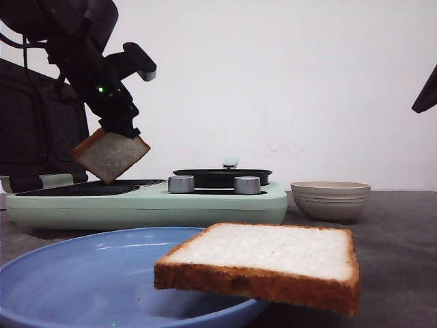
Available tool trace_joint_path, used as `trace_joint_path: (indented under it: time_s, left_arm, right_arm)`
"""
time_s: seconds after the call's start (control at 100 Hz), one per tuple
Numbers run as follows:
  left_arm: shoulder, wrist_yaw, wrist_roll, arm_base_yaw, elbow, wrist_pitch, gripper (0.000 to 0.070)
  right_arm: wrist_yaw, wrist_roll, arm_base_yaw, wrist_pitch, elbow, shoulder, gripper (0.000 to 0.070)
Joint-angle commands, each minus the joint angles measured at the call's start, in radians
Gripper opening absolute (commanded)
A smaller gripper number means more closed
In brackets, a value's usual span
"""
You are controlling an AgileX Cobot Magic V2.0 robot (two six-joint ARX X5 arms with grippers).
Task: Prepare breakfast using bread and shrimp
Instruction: 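Lower the slice onto the farther press plate and open the left gripper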
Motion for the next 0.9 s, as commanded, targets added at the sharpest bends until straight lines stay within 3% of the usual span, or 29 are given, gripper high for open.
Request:
trace_joint_path:
  time_s: [0.0,0.25,0.31,0.42,0.46,0.63,0.76,0.89]
  left_arm:
    - [0.033,-0.006,0.008,-0.003,0.023,0.008,0.0003]
    - [0.036,-0.004,0.003,-0.018,0.023,0.008,0.0012]
    - [0.036,-0.002,-0.001,-0.022,0.023,0.007,0.0102]
    - [0.036,-0.001,0.000,-0.031,0.023,0.008,0.0356]
    - [0.036,-0.001,0.000,-0.034,0.023,0.008,0.0405]
    - [0.036,0.002,-0.024,-0.035,0.023,0.008,0.0457]
    - [0.036,0.002,-0.042,-0.035,0.024,0.001,0.0561]
    - [0.036,0.003,-0.055,-0.035,0.024,-0.001,0.0566]
  right_arm:
    - [0.000,-0.014,0.005,0.004,0.014,0.005,0.0493]
    - [0.000,-0.014,0.005,0.004,0.014,0.005,0.0493]
    - [0.000,-0.014,0.005,0.004,0.014,0.005,0.0493]
    - [0.000,-0.014,0.005,0.004,0.014,0.005,0.0493]
    - [0.000,-0.014,0.004,0.004,0.014,0.005,0.0493]
    - [0.000,-0.015,0.005,0.004,0.014,0.005,0.0493]
    - [0.000,-0.016,0.004,0.005,0.014,0.005,0.0493]
    - [0.000,-0.016,0.005,0.005,0.014,0.005,0.0493]
